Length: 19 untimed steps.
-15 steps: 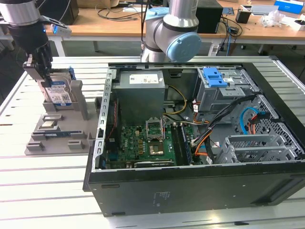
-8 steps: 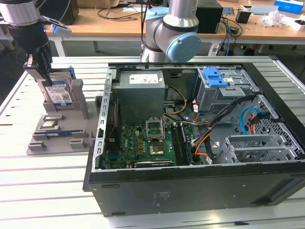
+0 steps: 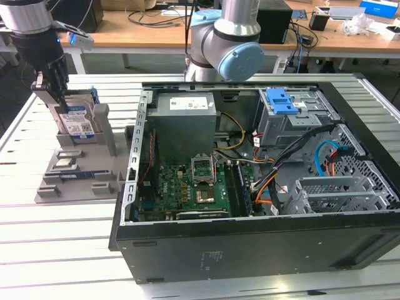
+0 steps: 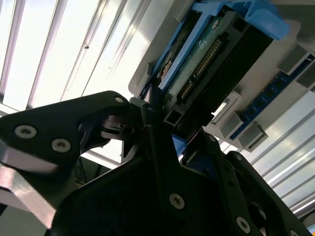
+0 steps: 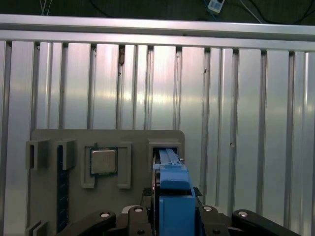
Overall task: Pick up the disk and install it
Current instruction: 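Pick up the disk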
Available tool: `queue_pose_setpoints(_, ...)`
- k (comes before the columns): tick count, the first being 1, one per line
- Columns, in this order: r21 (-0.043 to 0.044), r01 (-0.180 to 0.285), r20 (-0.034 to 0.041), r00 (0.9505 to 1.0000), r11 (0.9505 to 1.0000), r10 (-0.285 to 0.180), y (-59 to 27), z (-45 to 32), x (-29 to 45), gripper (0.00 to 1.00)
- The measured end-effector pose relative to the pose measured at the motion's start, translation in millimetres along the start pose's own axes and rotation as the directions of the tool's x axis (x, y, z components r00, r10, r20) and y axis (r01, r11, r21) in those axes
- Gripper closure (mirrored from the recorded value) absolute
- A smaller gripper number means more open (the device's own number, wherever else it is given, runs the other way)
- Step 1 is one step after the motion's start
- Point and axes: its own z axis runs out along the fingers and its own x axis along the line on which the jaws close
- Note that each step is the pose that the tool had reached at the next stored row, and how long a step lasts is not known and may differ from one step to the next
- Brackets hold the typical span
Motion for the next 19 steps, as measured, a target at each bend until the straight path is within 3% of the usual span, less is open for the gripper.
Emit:
queue_pose_setpoints(9, 0.0004, 0.000, -0.0002, 1.0000, 1.0000, 0.000, 0.0, -0.8, -1.0, 0.63)
queue_pose_setpoints(15, 0.0001, 0.000, -0.0004, 1.0000, 1.0000, 0.000, 0.1, -9.7, -4.0, 0.63)
queue_pose_setpoints(19, 0.0000, 0.000, -0.0004, 1.0000, 1.0000, 0.000, 0.3, -20.4, -7.2, 0.63)
